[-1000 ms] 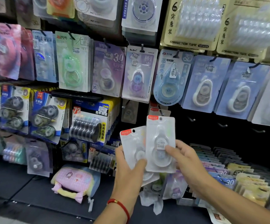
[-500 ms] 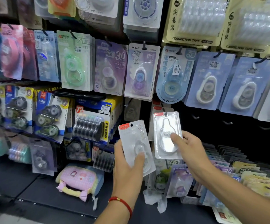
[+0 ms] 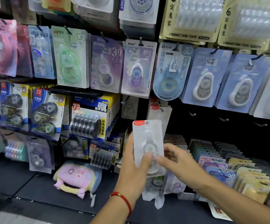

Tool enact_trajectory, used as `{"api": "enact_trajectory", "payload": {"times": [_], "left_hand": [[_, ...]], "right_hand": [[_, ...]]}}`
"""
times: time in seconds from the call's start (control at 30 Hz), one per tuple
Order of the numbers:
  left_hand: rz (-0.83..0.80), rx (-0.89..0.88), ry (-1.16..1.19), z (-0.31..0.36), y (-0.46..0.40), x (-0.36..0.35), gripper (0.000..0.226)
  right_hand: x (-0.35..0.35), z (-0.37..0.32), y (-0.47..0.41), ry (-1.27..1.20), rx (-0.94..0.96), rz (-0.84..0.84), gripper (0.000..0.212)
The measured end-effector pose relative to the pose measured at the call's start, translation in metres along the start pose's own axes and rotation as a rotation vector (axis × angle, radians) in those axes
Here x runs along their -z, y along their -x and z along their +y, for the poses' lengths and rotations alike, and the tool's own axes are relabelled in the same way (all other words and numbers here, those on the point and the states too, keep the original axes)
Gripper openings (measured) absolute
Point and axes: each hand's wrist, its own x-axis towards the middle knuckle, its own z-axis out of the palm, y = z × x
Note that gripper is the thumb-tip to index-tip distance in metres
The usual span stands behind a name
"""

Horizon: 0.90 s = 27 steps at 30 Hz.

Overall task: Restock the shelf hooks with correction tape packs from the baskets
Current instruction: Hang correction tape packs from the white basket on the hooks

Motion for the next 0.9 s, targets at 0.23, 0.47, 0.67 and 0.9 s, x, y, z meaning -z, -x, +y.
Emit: {"api": "enact_trajectory", "payload": {"times": [0.23,0.47,0.67,0.9], "left_hand": [[0.005,0.13,-0.019,-0.007,-0.004,-0.011,0.068],[-0.008,0.138,-0.017,-0.003,-0.008,-0.024,0.073],[0.029,0.206,-0.019,-0.011,-0.012,-0.023,0.072],[-0.036,0.251,-0.158,-0.021,-0.012,-0.016,0.069]], "right_hand": [[0.007,-0.01,0.002,-0.138,-0.009,0.196,0.024],[0.016,-0.016,-0.021,-0.113,-0.034,0.29,0.022],[0.013,-0.011,-0.028,-0.107,-0.051,0.355,0.03],[0.013,0.018,-0.03,0.81,0.329,0.457,0.055]]}}
